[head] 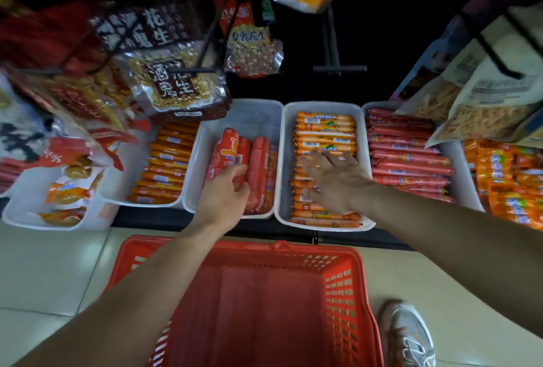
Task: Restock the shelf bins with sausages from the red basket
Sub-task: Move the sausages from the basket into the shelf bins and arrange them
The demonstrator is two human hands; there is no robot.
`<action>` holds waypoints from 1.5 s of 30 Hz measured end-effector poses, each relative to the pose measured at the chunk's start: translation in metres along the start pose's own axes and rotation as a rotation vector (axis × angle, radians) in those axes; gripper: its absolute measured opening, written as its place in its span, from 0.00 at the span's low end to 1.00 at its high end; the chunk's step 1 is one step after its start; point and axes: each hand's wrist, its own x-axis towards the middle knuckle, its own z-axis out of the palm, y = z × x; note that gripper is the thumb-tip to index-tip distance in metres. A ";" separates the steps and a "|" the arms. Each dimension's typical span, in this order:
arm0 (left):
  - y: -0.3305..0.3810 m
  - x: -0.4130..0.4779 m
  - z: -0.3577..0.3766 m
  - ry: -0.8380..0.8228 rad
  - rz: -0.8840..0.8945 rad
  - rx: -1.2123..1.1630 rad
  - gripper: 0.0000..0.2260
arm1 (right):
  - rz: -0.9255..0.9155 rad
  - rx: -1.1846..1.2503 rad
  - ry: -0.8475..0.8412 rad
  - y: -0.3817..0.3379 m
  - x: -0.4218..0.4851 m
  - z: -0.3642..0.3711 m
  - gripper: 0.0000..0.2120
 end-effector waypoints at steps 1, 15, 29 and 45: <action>-0.005 -0.003 -0.009 -0.008 0.009 0.058 0.17 | -0.014 -0.002 0.007 -0.009 -0.003 -0.013 0.35; -0.064 0.029 -0.063 -0.332 0.547 0.910 0.25 | -0.166 0.022 -0.022 -0.106 0.047 -0.018 0.36; -0.128 0.041 -0.080 0.091 0.321 0.527 0.19 | -0.223 0.100 0.157 -0.111 0.075 0.008 0.34; -0.129 0.049 -0.076 -0.021 0.415 0.400 0.24 | -0.297 -0.078 0.094 -0.128 0.088 0.014 0.39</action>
